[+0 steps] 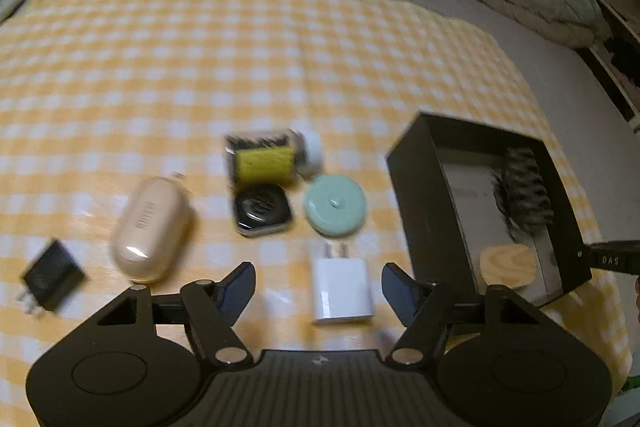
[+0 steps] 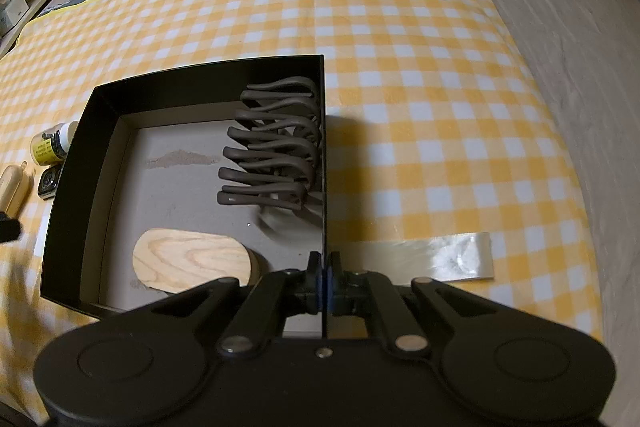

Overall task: Organize rigid objects
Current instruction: 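Lower the left tool onto the white charger and grasp it, then carry the white charger with the left tool into the black box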

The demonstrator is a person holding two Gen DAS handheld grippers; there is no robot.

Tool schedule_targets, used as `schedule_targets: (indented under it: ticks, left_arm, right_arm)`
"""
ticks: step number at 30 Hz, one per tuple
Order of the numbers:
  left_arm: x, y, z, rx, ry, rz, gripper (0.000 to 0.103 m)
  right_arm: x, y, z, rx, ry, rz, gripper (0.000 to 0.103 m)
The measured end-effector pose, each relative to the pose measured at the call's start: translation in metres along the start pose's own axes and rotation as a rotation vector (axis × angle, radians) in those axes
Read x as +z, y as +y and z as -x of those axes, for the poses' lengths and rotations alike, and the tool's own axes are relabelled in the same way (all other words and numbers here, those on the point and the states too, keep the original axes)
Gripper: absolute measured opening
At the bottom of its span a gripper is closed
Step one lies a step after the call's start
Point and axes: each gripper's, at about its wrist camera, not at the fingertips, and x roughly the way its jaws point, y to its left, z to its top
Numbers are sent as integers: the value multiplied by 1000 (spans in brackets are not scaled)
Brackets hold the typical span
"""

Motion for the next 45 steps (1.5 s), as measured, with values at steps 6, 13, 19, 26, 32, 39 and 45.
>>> schedule_targets:
  ticks: [6,13,19,26,32,39,45]
  left_arm:
    - [0,-21,-26,38,43,-36,66]
    - [-2,-26,-50,119,75,-64,46]
    - [2,-26,-45,97,80,-51,44]
    - [11,-41,-4,1,-37,-36,44]
    - [20,-73,8,-127,-87,0,44]
    - [14,-122,-20,-194,-54,31,44]
    - [4,-151,-50,-199,8,27,44]
  right_arm:
    - [0,2,0,-1,0,0,3]
    - [-1,4,0,-1,1,-1,3]
    - [-1,4,0,-2,1,0,3]
    - [-1,3,0,-1,2,-2,3]
    - [-1,4,0,0,1,-1,3]
    - [-2,3,-1,4,3,-3,4]
    - [-6,3,-2,13,4,-2,4]
